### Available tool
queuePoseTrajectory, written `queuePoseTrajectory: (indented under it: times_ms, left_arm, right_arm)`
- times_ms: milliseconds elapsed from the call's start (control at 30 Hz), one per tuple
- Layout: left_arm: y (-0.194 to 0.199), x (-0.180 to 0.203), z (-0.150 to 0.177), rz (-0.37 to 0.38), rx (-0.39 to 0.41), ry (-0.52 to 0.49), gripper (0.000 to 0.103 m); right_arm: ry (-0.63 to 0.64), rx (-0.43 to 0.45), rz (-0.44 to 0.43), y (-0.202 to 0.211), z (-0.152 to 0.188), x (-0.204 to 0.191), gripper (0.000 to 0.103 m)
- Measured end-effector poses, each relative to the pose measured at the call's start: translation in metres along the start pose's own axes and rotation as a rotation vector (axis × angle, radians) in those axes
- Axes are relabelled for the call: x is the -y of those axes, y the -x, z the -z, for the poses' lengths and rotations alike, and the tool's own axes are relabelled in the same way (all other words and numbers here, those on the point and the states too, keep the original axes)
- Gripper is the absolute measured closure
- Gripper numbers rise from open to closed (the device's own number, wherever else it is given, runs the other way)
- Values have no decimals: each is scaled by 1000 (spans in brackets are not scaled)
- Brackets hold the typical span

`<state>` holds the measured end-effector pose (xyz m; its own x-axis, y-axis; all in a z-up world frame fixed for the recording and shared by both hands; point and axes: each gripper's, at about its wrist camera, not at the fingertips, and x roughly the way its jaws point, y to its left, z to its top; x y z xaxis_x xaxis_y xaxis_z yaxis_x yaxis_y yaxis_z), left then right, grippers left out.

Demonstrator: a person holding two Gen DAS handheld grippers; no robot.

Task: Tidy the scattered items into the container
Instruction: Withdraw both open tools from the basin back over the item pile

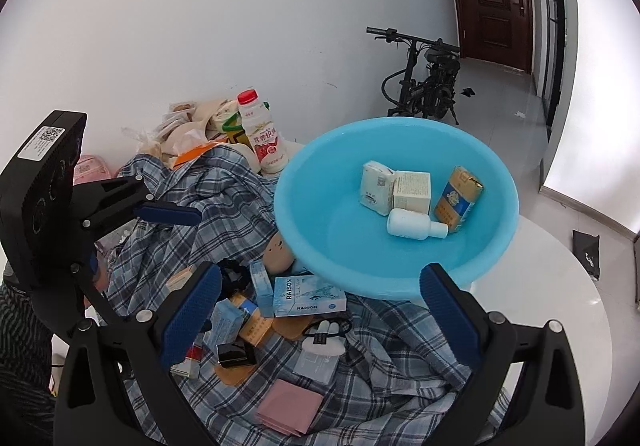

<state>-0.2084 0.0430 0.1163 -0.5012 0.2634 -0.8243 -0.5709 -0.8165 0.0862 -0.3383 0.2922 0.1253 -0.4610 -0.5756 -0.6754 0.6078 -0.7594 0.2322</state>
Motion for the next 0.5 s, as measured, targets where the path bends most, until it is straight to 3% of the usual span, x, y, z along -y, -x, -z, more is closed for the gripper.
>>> queuePoseTrajectory:
  times_ms: [267,500]
  left_arm:
    - [6,36,26,52,-40,-107,13]
    - [2,51,49,93,-45,-142,13]
  right_arm:
    - [83,22,-31,11,27,-25,4]
    - [121,-29,-44,7,61,-35,4]
